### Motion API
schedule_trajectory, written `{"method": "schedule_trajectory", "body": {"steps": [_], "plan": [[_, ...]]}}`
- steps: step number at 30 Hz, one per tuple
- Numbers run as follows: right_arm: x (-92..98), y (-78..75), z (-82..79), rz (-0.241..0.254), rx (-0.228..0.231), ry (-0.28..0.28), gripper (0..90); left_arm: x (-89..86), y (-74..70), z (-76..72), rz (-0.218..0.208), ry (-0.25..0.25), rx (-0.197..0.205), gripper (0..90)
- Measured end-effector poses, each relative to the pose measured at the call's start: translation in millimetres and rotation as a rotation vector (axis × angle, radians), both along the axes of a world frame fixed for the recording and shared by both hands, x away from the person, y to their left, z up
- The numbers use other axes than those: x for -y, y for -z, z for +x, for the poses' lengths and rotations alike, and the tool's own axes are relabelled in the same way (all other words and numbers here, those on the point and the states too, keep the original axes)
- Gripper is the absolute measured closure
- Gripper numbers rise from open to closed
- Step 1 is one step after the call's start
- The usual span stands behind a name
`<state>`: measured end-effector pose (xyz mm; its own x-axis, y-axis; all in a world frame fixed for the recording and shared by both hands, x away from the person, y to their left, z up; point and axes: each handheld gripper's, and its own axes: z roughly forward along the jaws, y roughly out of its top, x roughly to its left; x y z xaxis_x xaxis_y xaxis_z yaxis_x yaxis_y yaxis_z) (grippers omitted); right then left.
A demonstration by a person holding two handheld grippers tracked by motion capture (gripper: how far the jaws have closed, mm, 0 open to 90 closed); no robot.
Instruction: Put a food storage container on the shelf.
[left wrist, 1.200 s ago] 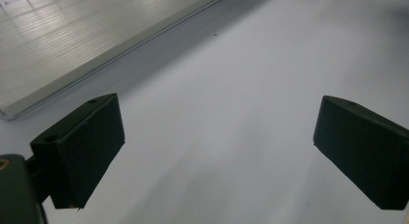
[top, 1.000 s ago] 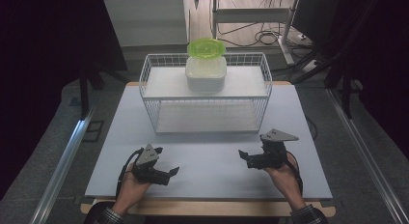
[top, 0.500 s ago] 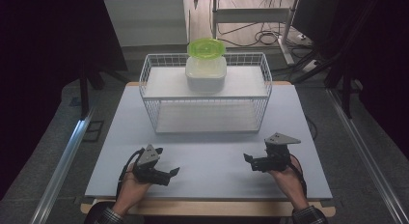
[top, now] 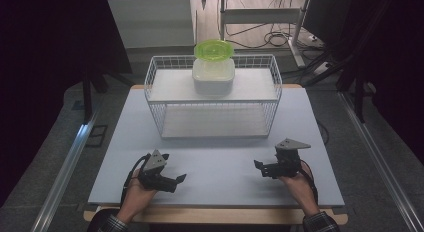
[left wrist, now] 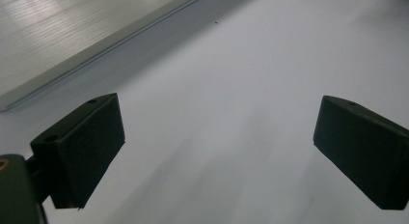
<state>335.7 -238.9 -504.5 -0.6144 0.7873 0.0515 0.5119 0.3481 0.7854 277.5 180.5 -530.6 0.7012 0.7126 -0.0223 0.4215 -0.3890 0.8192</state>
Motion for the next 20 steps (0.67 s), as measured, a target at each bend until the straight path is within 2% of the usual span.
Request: {"method": "schedule_trajectory", "body": {"steps": [15,20], "plan": [[-14.3,14.7,-0.1,-0.067,-0.058,-0.037,0.0,1.3,3.8,1.7,0.024,0.0,-0.029,3.8],[-15.3,16.7,0.1,-0.075,-0.066,-0.04,0.0,1.4,3.7,2.3,0.022,-0.002,-0.03,3.8]]}}
